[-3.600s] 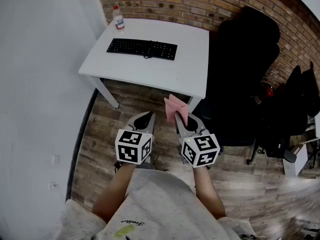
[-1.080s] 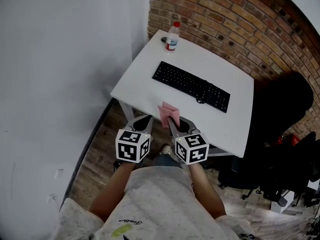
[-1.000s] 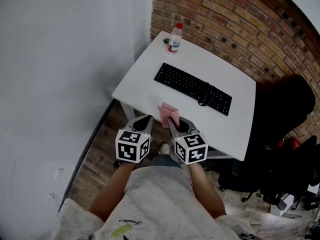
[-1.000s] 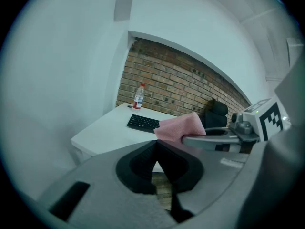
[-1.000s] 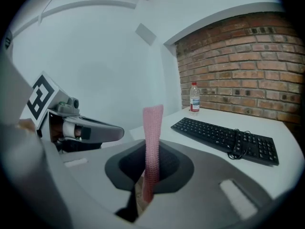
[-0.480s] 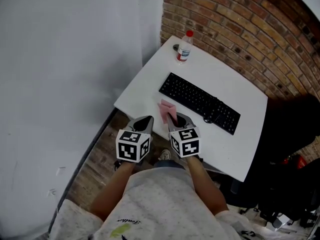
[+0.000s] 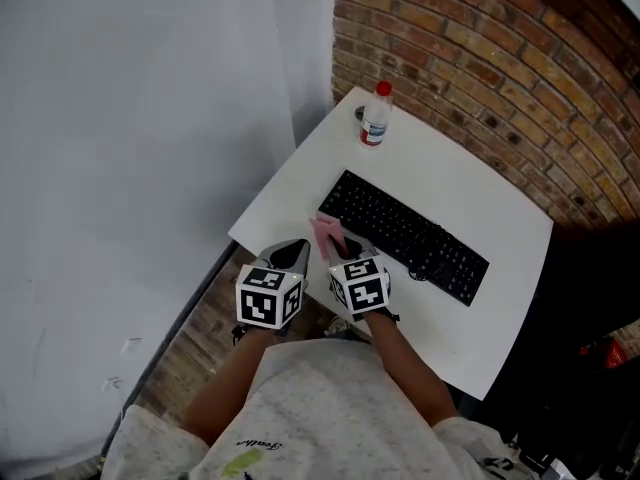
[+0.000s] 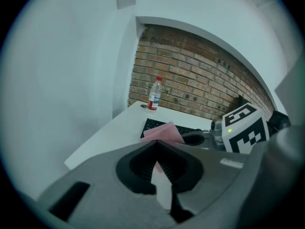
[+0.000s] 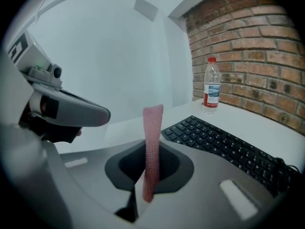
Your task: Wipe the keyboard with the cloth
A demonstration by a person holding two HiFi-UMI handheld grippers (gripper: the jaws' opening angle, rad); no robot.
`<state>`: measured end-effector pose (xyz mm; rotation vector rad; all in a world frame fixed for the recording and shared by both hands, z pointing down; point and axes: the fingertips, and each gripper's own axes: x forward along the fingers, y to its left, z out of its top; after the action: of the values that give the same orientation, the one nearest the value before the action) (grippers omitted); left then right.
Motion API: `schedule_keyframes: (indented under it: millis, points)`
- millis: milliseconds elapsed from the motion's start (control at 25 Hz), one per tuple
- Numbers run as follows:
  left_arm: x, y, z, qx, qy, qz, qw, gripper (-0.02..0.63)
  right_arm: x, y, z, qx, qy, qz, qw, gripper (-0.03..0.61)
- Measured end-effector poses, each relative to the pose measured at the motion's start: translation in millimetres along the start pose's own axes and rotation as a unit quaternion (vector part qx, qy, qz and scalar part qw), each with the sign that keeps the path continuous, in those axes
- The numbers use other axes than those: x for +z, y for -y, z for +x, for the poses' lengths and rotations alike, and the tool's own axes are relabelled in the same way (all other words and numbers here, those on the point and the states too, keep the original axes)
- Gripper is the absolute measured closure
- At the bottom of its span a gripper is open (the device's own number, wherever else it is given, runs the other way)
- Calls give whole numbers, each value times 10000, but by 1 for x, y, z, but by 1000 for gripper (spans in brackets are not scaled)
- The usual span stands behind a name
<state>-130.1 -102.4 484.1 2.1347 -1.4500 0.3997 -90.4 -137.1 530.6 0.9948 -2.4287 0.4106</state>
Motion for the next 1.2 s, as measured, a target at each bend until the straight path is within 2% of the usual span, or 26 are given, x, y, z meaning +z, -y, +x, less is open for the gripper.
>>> schedule_keyframes:
  millis: [240,480,600,840,1200]
  points:
    - [2,-7,10,129,-150,-48,9998,617,1,5,19,104,-114,-36,9999,555]
    - [0,-19,18,-50,-319,-42,9995,617,-4,7,39,-51,-326,-77,9994,555]
    - [1,-27,22,-211,-414,48,9989,617,-5,11,48,-250,-426,-97,9987,555]
    - [16,-40,35,-626,-587,331,9958,617,-7,17,50,-622,-546,299,9961,555]
    - [26,-17,62,-1393,-823,730,9841,617,-17,41,33,-1212,-545,874,9873,555]
